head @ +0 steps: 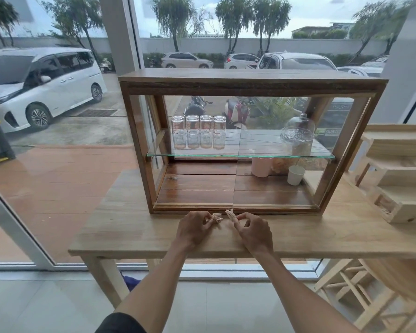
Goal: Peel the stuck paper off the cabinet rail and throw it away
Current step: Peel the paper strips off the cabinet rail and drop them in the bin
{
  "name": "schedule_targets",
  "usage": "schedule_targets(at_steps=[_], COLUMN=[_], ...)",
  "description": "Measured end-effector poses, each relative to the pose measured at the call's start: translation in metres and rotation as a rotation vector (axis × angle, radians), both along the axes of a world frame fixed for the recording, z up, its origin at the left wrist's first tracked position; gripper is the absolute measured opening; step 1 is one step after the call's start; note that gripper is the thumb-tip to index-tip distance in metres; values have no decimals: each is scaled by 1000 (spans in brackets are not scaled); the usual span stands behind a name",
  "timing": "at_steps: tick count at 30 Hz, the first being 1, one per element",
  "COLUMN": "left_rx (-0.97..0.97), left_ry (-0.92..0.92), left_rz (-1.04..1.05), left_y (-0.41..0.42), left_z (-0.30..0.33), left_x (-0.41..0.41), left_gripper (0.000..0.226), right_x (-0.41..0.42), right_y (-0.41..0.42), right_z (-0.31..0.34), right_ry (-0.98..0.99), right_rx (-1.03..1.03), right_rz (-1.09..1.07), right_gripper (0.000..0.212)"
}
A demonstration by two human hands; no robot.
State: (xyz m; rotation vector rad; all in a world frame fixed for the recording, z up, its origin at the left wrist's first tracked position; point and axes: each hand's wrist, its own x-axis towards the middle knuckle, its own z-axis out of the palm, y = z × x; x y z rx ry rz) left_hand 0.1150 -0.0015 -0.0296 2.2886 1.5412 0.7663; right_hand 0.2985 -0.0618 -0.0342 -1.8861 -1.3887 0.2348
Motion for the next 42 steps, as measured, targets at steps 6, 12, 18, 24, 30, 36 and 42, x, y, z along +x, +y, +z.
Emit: schedule_targets(at_steps=[6,12,18,24,30,36,42], left_rx=[-25,-17,-8,-25,-66,-54,6], left_ry=[-23,-43,-60,-43,12,34,60], left_rz=[23,36,1,2,-35,-99,-33], left_y=[-7,-12,-22,-20,-22,-26,-31], left_z=[10,13,19,10,1,-1,1], left_x=[-29,-74,-88,-104,-107,-112,-103], left_gripper=[22,21,21,18,17,31,33], right_x=[-27,-72,-84,-68,-48,-39,-38], right_y=[1,5,7,0,0,5,22], right_z=[4,16,15,21,17,12,10], right_ry=[15,53,65,4,-212,-186,-215], right_rx=[25,37,59,10,-160,-220,-300], right_rz=[42,61,31,34,255,301,314], right_gripper=[13,16,14,17,22,32,64])
